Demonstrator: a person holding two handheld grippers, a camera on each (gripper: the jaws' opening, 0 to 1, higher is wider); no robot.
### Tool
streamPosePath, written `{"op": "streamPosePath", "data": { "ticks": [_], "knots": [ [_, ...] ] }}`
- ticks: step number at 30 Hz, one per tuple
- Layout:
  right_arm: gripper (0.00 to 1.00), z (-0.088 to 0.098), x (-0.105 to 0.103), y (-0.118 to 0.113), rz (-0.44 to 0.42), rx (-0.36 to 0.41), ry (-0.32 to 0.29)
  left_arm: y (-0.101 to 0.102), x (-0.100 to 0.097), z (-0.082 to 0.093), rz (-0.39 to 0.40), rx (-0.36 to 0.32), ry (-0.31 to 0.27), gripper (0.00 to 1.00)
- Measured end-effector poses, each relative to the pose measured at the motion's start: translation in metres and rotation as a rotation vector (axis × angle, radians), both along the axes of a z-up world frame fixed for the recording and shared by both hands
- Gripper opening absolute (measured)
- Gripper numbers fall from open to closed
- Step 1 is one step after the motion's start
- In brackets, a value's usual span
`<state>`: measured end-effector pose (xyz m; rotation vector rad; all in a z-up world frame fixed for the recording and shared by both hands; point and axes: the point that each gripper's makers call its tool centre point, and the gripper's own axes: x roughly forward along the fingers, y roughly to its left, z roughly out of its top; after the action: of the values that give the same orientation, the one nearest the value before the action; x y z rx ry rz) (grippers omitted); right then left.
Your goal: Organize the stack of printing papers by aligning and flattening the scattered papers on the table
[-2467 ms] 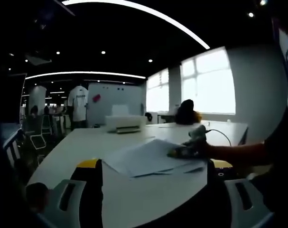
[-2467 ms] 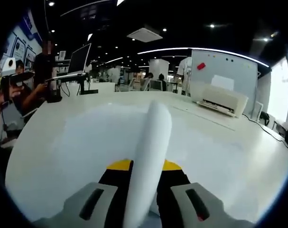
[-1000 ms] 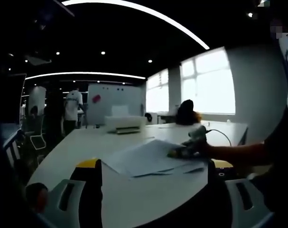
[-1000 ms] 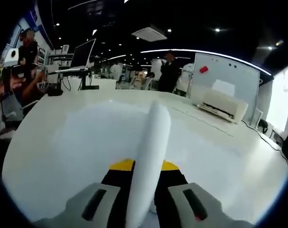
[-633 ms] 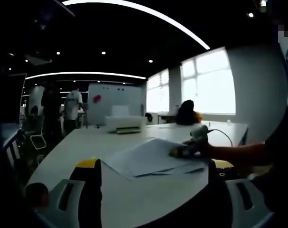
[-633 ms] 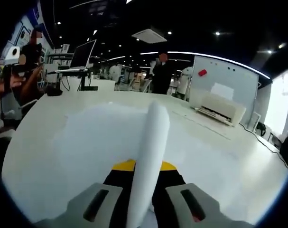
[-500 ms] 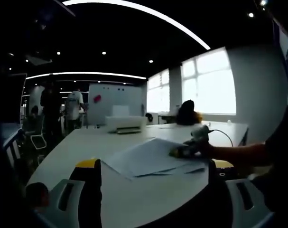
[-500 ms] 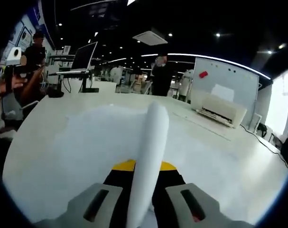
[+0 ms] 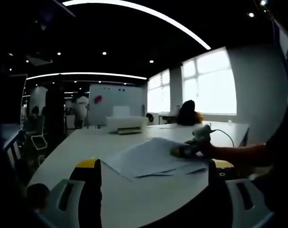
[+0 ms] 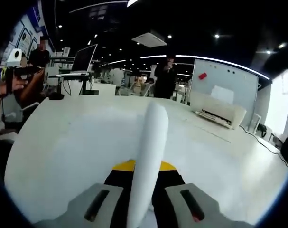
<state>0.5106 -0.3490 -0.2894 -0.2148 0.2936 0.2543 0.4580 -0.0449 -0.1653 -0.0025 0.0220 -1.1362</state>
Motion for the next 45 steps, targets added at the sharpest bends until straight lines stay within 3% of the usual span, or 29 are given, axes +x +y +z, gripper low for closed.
{"op": "streamPosePath", "data": {
  "ticks": [11, 17, 45],
  "knots": [
    [0.04, 0.01, 0.001, 0.008, 0.013, -0.004, -0.02, 0.001, 0.002, 0.002, 0.005, 0.0, -0.003, 0.96],
    [0.04, 0.024, -0.003, 0.014, 0.014, 0.094, -0.048, 0.001, 0.003, 0.001, 0.008, 0.002, -0.001, 0.96],
    [0.0, 0.078, -0.011, 0.039, 0.044, 0.242, -0.15, 0.0, 0.001, 0.001, 0.005, 0.002, 0.003, 0.96]
  ]
}}
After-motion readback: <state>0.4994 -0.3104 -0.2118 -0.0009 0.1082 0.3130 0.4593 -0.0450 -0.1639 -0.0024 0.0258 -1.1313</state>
